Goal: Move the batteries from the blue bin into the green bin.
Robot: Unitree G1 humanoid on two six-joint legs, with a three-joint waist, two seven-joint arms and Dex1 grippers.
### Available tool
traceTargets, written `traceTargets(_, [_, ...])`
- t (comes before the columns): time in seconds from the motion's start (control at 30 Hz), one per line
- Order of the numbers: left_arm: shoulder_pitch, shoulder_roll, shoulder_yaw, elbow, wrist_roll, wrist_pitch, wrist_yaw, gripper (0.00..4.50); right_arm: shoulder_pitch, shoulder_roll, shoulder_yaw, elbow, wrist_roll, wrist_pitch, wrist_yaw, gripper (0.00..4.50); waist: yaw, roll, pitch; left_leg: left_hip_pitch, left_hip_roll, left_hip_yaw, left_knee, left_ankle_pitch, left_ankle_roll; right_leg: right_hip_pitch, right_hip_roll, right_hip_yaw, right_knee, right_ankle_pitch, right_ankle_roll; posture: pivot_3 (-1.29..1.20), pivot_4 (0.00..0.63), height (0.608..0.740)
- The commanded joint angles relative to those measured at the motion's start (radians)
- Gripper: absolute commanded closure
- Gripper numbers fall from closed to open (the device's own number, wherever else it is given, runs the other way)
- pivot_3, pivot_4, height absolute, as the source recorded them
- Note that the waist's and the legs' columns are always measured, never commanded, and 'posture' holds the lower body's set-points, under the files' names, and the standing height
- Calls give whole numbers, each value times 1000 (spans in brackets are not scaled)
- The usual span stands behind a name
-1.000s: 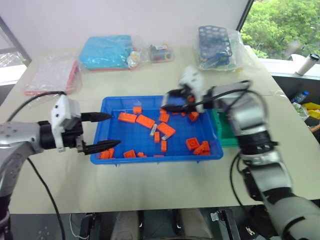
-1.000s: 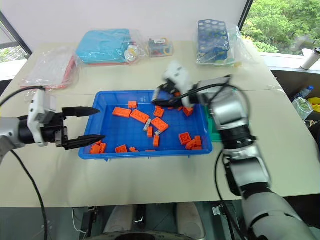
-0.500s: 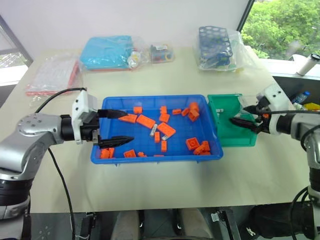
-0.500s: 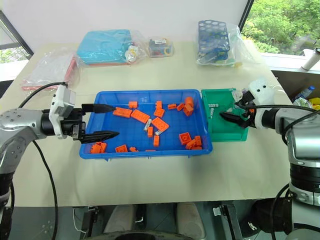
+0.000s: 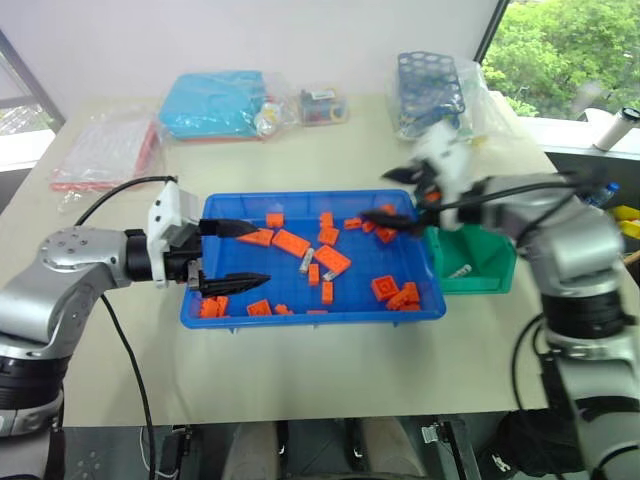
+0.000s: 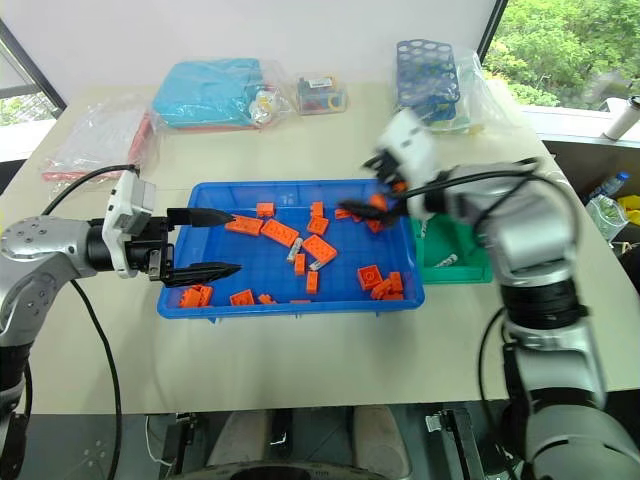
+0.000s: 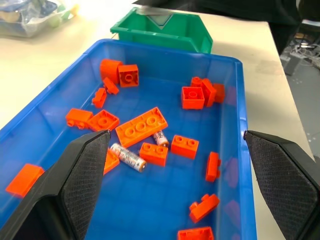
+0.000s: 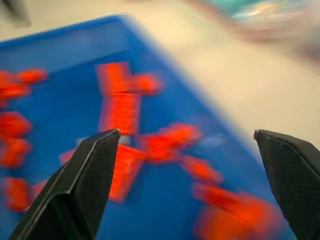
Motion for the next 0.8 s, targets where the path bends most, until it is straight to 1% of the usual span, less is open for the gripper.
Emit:
traceTargets(0.03, [13,25,49,-43,-13,3,10,0,-38,94,156,46,-39,-3,-43,72,7,0,0,-1,0,0,1,0,0,0,-1,-1,0,0,0,0,150,739])
traceTargets(0.13, [28,37,60,-55,-17,7,11,0,-52,157,251,117,-85,-46,-66,72,10,0,0,-2,-1,0,3,0,0,0,-2,-1,0,0,0,0,150,739])
traceTargets(0.3, [52,48,85,-75,-22,10,25,0,-85,227,303,255,-130,-101,-83,72,6,0,0,-2,-1,0,3,0,0,0,-2,-2,0,0,0,0,150,739])
traceTargets(0.57, [82,53,107,-94,-30,13,41,0,-63,219,341,314,-176,-163,-49,72,4,0,0,-2,0,-1,2,0,0,-1,-1,-2,0,0,0,0,150,739])
traceTargets(0.8, [44,45,88,-75,-25,13,48,0,-51,232,359,341,-203,-178,-41,72,4,0,0,-2,0,-1,2,0,0,-1,-1,-2,0,0,0,0,150,739])
